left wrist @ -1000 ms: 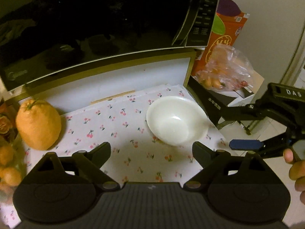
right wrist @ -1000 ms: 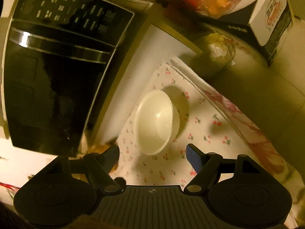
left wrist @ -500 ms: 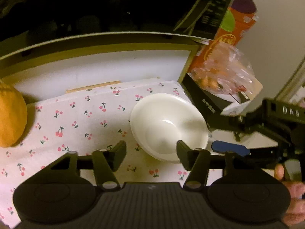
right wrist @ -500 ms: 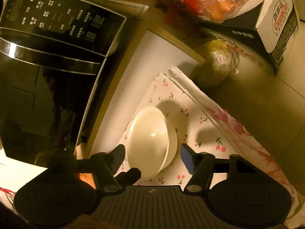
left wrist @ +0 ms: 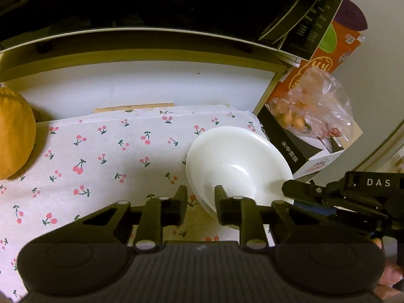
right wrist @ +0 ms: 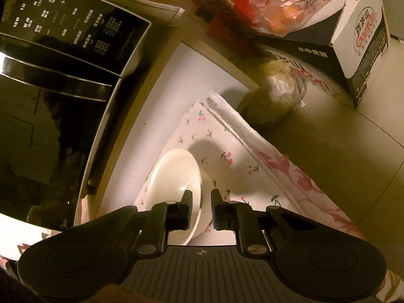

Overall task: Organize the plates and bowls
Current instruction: 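Lift the white bowl and carry it toward the stacked bowls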

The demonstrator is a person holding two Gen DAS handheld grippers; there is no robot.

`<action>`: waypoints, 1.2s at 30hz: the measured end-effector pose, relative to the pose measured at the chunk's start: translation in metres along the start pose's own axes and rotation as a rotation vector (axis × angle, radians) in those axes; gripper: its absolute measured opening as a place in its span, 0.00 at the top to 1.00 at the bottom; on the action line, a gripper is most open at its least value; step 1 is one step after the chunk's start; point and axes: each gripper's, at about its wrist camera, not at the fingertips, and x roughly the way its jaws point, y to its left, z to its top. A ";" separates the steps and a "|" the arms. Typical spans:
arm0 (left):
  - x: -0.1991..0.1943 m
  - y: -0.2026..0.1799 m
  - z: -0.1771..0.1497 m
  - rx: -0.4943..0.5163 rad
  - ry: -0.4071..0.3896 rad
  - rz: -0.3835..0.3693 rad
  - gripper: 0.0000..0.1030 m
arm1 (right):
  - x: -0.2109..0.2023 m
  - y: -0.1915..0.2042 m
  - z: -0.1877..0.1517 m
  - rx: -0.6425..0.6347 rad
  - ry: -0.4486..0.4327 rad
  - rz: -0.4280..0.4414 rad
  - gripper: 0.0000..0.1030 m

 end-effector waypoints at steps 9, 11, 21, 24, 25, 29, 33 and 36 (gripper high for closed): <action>-0.004 -0.005 -0.001 0.032 -0.010 0.008 0.86 | -0.002 0.009 -0.002 -0.037 -0.013 -0.020 0.91; -0.005 -0.006 -0.001 0.033 -0.011 0.012 0.86 | -0.003 0.012 -0.003 -0.040 -0.015 -0.021 0.91; -0.024 -0.010 -0.004 0.034 -0.015 0.022 0.86 | -0.024 0.026 -0.010 -0.044 -0.017 -0.012 0.91; -0.035 -0.011 -0.005 0.041 -0.022 0.025 0.86 | -0.034 0.033 -0.015 -0.053 -0.020 -0.008 0.91; -0.040 -0.012 -0.006 0.043 -0.024 0.028 0.86 | -0.038 0.035 -0.016 -0.055 -0.021 -0.006 0.91; -0.058 -0.015 -0.009 0.046 -0.035 0.030 0.86 | -0.053 0.044 -0.023 -0.058 -0.025 0.002 0.90; -0.077 -0.020 -0.012 0.057 -0.047 0.038 0.85 | -0.071 0.054 -0.030 -0.066 -0.034 0.012 0.90; -0.092 -0.024 -0.015 0.064 -0.055 0.041 0.85 | -0.084 0.061 -0.035 -0.074 -0.039 0.020 0.90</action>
